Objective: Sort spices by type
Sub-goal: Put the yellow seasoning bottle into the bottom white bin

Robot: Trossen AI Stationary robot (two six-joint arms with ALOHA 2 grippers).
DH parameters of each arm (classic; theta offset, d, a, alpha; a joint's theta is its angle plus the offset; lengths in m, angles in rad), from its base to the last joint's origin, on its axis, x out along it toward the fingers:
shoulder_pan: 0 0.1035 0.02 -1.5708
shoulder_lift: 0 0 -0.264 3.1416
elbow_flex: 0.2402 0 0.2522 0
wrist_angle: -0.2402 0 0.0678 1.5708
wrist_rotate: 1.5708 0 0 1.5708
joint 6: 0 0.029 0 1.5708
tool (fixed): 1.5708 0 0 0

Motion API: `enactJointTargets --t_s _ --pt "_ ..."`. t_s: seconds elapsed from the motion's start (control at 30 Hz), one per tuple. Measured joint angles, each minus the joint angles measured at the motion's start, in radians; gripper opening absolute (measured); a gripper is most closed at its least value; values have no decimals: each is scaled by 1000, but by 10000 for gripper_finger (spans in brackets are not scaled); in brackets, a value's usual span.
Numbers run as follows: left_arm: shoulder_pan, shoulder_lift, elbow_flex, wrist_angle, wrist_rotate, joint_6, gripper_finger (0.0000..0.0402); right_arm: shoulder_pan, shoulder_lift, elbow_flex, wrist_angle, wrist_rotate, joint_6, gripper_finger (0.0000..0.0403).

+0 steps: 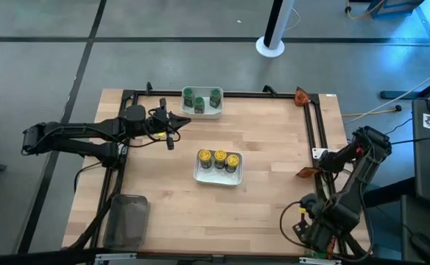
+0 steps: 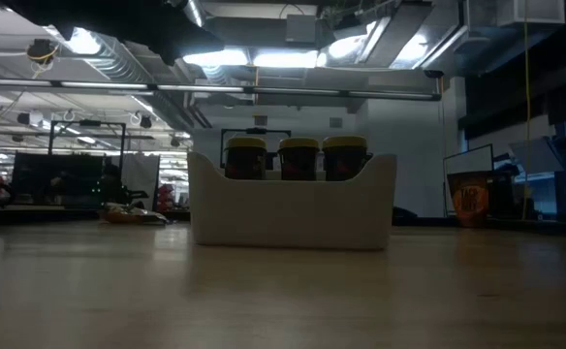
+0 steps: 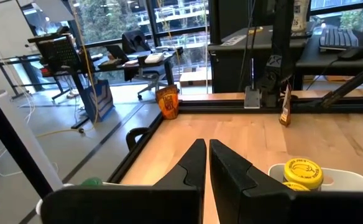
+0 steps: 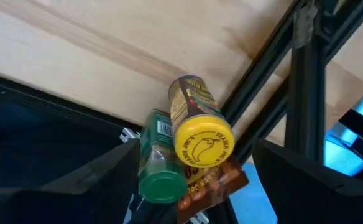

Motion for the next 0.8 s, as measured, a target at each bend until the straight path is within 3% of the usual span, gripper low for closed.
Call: enactJointTargets --t_s 0.23,0.57,0.8 --pt "0 0 0 -1 0 -20 8 18 45 0 38 -11 -5 308" --pt "0 0 0 0 0 -15 8 24 117 0 40 -146 -3 308" --pt "0 0 -1 0 0 -18 8 24 145 0 46 -150 -2 308"
